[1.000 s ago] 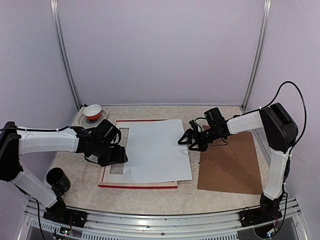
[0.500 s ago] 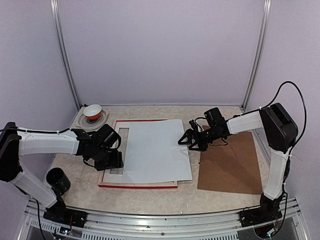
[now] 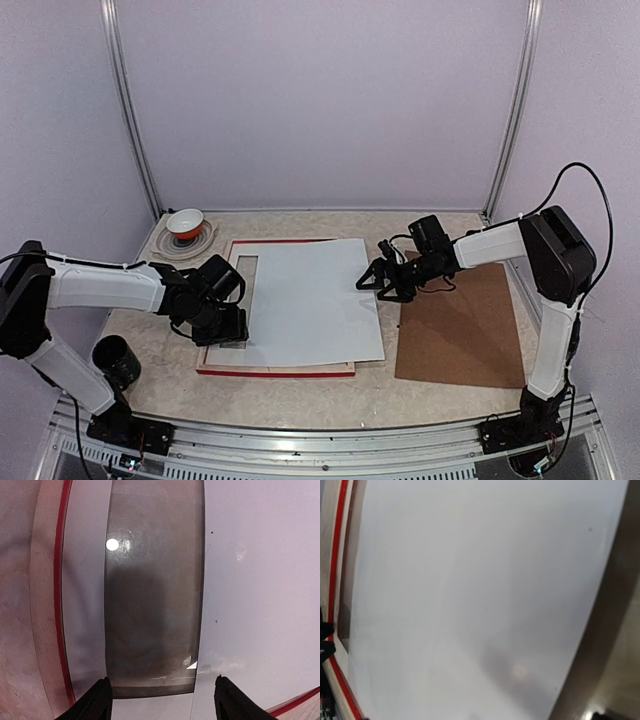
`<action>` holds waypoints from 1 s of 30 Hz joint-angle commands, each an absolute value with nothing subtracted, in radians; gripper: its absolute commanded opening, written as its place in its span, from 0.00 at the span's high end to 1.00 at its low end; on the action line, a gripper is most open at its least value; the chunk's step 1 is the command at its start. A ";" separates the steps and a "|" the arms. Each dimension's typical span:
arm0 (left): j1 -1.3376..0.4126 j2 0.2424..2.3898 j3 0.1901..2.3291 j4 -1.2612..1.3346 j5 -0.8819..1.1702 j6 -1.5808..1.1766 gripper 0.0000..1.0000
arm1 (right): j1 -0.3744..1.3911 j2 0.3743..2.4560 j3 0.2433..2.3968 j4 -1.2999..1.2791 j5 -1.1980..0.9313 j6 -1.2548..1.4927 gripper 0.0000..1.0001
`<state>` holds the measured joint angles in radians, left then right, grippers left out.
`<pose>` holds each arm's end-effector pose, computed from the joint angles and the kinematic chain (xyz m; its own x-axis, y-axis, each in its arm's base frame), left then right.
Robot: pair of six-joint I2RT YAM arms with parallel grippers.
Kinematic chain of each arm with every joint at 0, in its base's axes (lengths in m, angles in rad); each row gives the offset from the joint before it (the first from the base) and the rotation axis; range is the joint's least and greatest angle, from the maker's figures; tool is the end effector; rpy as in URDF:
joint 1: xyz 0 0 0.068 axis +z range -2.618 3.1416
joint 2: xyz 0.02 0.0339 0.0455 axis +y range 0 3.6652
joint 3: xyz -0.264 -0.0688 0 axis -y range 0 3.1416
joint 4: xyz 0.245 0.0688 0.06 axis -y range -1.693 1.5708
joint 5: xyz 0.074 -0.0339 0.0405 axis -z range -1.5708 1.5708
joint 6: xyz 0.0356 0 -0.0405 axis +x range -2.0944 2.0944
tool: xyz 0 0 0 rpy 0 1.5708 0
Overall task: Put the photo into the frame
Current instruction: Position the photo on the mat board.
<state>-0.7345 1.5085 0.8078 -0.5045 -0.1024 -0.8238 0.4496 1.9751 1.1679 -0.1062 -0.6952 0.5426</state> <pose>0.2018 -0.1773 0.1627 -0.9402 -0.1344 -0.3129 -0.0740 0.9775 -0.1975 0.3490 0.1937 0.1405 -0.9649 -0.0253 -0.2615 -0.2196 0.6242 0.7497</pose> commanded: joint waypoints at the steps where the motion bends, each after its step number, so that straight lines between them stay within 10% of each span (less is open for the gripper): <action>1: -0.732 1.508 0.791 -0.479 -0.108 -0.829 0.31 | 0.459 1.990 1.180 -0.106 -0.698 0.537 0.04; 30: -0.730 1.549 0.762 -0.413 -0.102 -0.842 0.31 | 0.459 1.994 1.161 -0.089 -0.702 0.543 0.04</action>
